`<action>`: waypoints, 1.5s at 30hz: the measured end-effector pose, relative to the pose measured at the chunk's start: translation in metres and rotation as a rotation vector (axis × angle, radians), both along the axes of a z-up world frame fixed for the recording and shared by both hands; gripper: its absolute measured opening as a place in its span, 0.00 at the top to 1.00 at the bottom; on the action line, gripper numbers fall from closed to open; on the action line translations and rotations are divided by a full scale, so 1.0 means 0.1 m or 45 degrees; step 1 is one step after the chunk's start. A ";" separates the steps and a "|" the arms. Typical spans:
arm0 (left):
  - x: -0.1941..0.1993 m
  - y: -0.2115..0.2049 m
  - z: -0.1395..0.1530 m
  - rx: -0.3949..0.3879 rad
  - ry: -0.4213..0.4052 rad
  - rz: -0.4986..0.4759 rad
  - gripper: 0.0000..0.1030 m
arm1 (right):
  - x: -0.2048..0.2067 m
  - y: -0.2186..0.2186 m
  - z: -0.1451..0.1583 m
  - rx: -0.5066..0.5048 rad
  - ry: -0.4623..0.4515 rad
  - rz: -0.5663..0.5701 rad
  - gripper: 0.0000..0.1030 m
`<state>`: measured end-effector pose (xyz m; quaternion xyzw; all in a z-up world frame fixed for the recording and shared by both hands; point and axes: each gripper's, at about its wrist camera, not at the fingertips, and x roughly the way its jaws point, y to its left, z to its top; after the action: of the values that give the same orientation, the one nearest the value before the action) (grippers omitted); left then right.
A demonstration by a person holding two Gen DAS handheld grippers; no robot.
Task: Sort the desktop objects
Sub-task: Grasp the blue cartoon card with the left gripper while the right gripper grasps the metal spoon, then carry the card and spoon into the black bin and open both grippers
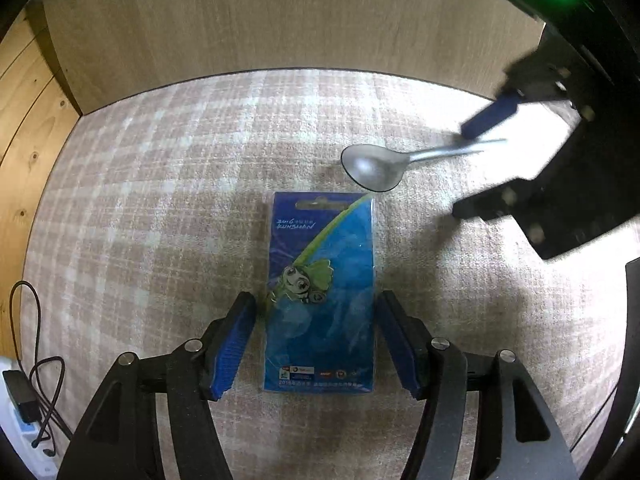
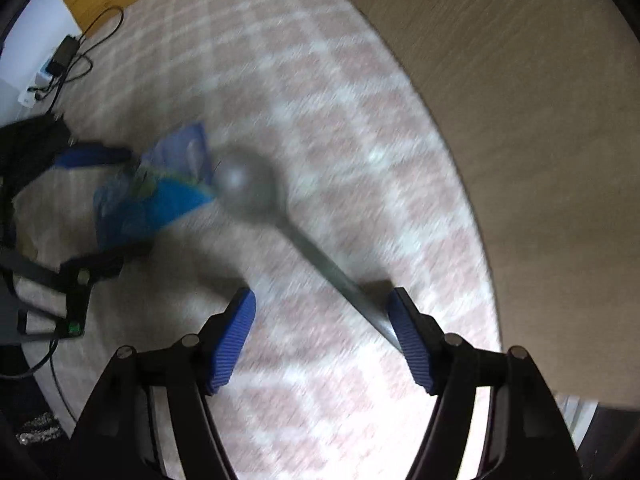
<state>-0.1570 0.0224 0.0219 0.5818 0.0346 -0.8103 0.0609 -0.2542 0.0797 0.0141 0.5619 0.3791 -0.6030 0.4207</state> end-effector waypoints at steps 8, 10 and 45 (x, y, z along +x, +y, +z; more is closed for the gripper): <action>-0.06 -0.11 -0.07 0.008 -0.004 0.008 0.40 | -0.03 0.02 0.08 -0.056 0.000 -0.161 0.77; -0.07 -0.04 -0.03 0.005 -0.001 0.010 0.40 | -0.03 -0.07 0.08 -0.064 0.051 -0.138 0.77; 0.25 1.18 0.67 -0.036 0.179 -0.181 0.49 | 0.98 1.51 0.70 -0.366 0.048 -0.827 0.92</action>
<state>-0.1319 0.1403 0.0886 0.5235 -0.0139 -0.8519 0.0090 -0.1565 0.2309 0.0844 0.5770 0.0997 -0.7627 0.2747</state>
